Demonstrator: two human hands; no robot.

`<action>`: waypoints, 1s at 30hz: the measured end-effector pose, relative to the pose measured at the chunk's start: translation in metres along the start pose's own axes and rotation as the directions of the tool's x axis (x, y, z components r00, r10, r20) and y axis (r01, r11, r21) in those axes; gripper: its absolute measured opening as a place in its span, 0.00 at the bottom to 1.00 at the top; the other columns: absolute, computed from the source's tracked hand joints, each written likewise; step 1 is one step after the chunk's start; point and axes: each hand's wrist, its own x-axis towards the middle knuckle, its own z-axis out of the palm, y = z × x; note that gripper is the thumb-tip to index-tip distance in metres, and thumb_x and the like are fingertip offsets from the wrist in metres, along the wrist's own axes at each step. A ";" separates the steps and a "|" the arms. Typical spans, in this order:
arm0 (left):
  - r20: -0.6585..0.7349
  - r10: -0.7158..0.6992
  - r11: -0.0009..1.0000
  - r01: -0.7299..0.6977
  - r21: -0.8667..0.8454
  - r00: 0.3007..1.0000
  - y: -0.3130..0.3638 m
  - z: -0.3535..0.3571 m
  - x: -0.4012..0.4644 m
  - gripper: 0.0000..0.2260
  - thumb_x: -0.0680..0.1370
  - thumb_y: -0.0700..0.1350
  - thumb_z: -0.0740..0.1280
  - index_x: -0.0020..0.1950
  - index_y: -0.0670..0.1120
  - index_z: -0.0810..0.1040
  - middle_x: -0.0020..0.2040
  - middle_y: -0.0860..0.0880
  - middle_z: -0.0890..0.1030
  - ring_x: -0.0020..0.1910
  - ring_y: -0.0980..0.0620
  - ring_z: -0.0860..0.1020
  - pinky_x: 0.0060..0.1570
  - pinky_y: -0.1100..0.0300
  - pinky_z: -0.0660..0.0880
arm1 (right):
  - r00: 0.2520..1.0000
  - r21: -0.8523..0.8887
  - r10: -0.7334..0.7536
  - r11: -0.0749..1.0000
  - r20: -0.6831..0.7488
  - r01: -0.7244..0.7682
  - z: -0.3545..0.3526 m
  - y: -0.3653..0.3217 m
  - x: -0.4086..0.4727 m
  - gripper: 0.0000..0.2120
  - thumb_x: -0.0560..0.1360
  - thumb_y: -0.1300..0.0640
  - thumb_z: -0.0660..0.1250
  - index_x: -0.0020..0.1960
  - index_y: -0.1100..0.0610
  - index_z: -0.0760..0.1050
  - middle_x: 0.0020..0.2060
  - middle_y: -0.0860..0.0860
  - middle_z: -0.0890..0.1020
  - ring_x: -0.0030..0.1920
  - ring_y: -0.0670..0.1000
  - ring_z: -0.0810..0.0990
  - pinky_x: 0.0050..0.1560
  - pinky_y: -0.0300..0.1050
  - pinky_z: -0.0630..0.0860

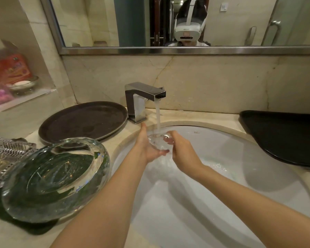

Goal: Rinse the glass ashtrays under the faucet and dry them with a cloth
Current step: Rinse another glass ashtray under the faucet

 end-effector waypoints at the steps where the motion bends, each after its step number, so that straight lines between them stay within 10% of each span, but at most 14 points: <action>1: -0.008 0.030 0.999 -0.030 -0.026 1.000 0.001 -0.001 0.000 0.30 0.78 0.63 0.53 0.56 0.36 0.71 0.57 0.35 0.76 0.59 0.36 0.75 0.63 0.40 0.69 | 0.998 -0.042 -0.063 0.997 0.004 0.063 0.002 -0.002 -0.003 0.21 0.72 0.74 0.53 0.62 0.63 0.69 0.56 0.57 0.77 0.57 0.55 0.75 0.54 0.41 0.71; 9: 0.051 0.068 0.997 -0.066 -0.042 0.996 0.002 -0.001 0.004 0.21 0.81 0.55 0.56 0.51 0.37 0.75 0.48 0.41 0.80 0.48 0.44 0.78 0.52 0.49 0.75 | 0.931 -0.281 0.013 0.955 0.365 0.097 0.002 -0.004 0.004 0.39 0.70 0.53 0.56 0.77 0.54 0.43 0.76 0.48 0.45 0.76 0.48 0.41 0.75 0.54 0.45; 13: 0.074 0.102 0.994 -0.105 0.034 0.992 -0.003 0.006 -0.003 0.24 0.82 0.57 0.50 0.47 0.40 0.77 0.48 0.47 0.82 0.54 0.45 0.77 0.57 0.50 0.71 | 0.926 -0.159 0.186 0.977 0.328 -0.140 -0.003 0.001 0.016 0.33 0.79 0.40 0.48 0.76 0.53 0.39 0.76 0.46 0.40 0.75 0.49 0.37 0.74 0.59 0.41; 16: 0.028 0.096 0.994 -0.097 0.041 0.995 -0.003 0.004 0.002 0.29 0.81 0.60 0.48 0.59 0.38 0.75 0.55 0.42 0.80 0.62 0.43 0.75 0.57 0.51 0.71 | 0.944 -0.333 0.130 0.943 0.304 -0.022 0.006 -0.013 0.004 0.31 0.80 0.42 0.46 0.76 0.54 0.39 0.76 0.49 0.40 0.75 0.50 0.35 0.73 0.58 0.37; 20: -0.004 0.076 0.992 -0.075 0.106 0.997 -0.001 -0.001 0.005 0.31 0.80 0.61 0.47 0.66 0.37 0.71 0.60 0.39 0.78 0.62 0.43 0.75 0.54 0.53 0.72 | 0.930 -0.258 0.086 0.966 0.359 0.011 0.013 -0.023 0.002 0.27 0.82 0.47 0.45 0.76 0.53 0.40 0.76 0.48 0.41 0.75 0.48 0.37 0.73 0.56 0.38; 26: 0.088 0.097 0.995 -0.100 0.026 0.991 -0.005 0.006 0.003 0.25 0.80 0.59 0.51 0.50 0.39 0.76 0.46 0.43 0.81 0.43 0.50 0.78 0.46 0.55 0.75 | 0.939 0.019 0.272 0.959 0.212 -0.282 -0.012 0.010 0.017 0.29 0.81 0.46 0.48 0.77 0.55 0.43 0.75 0.50 0.54 0.75 0.53 0.54 0.72 0.51 0.54; 30: 0.010 0.207 0.975 -0.207 0.082 0.978 -0.004 0.002 0.005 0.25 0.81 0.57 0.51 0.59 0.39 0.75 0.46 0.41 0.83 0.52 0.45 0.81 0.52 0.54 0.77 | 0.811 0.503 0.442 0.637 0.384 -0.585 -0.017 0.017 0.019 0.21 0.81 0.50 0.54 0.68 0.62 0.65 0.56 0.53 0.76 0.47 0.49 0.77 0.49 0.44 0.73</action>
